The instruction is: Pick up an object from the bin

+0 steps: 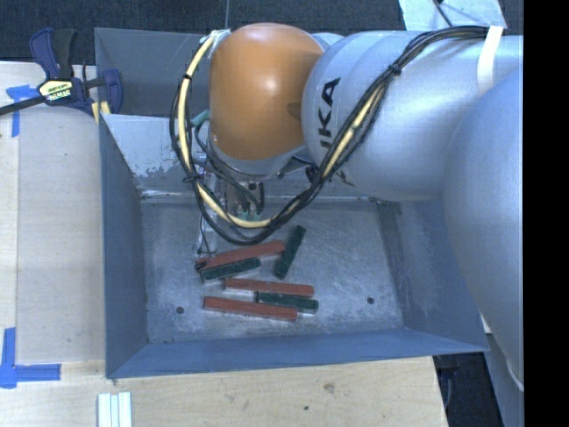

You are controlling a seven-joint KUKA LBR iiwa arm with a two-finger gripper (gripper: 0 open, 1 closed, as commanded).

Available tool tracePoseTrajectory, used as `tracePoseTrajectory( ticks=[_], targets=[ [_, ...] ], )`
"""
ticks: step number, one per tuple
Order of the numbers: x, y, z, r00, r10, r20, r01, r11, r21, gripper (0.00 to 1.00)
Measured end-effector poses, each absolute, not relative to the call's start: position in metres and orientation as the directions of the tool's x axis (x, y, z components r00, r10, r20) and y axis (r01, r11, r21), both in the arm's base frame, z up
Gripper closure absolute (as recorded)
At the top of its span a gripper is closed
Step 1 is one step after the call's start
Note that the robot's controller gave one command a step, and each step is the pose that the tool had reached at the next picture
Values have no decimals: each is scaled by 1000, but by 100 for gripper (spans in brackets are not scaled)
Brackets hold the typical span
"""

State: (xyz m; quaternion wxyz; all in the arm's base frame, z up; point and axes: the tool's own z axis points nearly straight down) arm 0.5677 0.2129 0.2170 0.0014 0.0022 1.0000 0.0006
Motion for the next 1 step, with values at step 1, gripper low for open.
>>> tracePoseTrajectory(
  ticks=[1],
  targets=[
    [525,178,68,-986,-164,4,-164,986,2,0]
  ],
)
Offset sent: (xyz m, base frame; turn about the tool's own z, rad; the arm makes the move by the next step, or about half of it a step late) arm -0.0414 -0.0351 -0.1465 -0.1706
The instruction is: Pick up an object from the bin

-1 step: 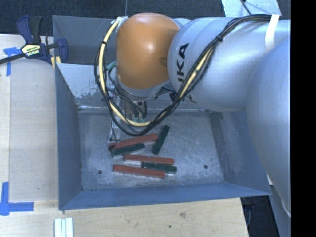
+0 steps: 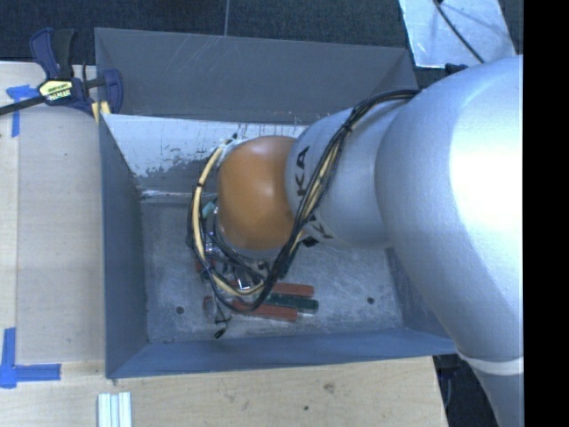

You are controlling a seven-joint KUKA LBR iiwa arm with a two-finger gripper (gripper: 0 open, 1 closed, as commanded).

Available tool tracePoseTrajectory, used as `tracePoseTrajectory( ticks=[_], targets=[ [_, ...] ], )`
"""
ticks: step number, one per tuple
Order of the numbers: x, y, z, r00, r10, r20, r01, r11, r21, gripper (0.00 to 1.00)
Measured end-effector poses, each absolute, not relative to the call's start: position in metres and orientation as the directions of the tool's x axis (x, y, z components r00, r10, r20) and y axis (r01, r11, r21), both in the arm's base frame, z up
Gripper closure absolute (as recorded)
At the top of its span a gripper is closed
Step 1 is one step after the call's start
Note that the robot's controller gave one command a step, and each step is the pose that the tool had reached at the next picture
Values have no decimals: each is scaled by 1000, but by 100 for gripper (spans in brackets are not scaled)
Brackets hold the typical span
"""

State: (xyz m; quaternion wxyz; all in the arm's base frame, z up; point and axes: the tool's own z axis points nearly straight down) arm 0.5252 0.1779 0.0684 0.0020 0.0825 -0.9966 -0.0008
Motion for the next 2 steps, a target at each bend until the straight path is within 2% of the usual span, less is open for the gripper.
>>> tracePoseTrajectory(
  ticks=[1,2],
  targets=[
    [505,87,72,-1000,1,-6,1,1000,1,0],
    [506,90,74,-1000,-3,-6,-3,1000,3,100]
  ],
)
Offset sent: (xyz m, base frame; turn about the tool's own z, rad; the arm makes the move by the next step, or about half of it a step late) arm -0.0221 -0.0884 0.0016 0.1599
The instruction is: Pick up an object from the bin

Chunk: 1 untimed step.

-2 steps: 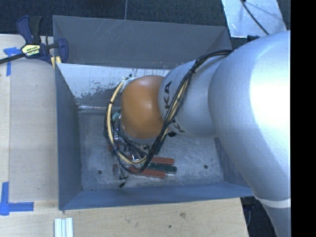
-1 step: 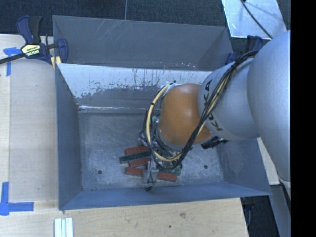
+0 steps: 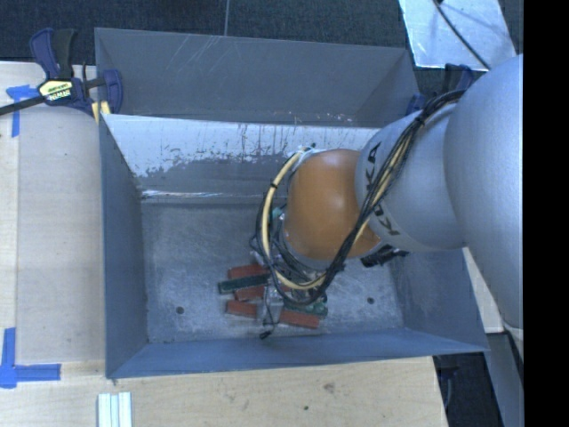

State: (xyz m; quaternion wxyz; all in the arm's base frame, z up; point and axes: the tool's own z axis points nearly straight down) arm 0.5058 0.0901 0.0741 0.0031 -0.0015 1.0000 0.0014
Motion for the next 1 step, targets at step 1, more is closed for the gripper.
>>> tracePoseTrajectory(
  ticks=[1],
  targets=[
    [505,74,192,-1000,-15,-10,-15,1000,1,100]
  ],
)
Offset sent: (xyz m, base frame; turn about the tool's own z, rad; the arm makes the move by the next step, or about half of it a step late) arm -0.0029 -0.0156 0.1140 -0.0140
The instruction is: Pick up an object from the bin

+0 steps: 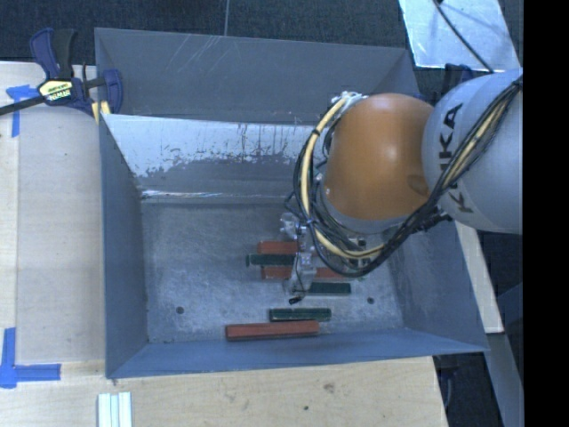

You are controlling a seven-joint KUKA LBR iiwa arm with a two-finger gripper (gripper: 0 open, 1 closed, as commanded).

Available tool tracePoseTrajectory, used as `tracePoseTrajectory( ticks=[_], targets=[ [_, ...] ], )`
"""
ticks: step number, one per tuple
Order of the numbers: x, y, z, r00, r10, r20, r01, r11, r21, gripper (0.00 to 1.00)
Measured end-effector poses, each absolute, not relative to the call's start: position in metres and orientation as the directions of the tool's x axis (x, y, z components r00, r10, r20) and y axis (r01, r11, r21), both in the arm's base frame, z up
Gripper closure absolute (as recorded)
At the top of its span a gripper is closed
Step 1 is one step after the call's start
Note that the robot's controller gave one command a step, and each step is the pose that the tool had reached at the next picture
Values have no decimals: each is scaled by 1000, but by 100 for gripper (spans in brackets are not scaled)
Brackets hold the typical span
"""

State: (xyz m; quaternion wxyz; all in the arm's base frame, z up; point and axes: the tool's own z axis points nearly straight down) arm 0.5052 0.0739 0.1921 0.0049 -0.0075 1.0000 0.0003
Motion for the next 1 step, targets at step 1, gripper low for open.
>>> tracePoseTrajectory(
  ticks=[1],
  targets=[
    [496,74,275,-999,-53,-10,-53,999,1,100]
  ],
)
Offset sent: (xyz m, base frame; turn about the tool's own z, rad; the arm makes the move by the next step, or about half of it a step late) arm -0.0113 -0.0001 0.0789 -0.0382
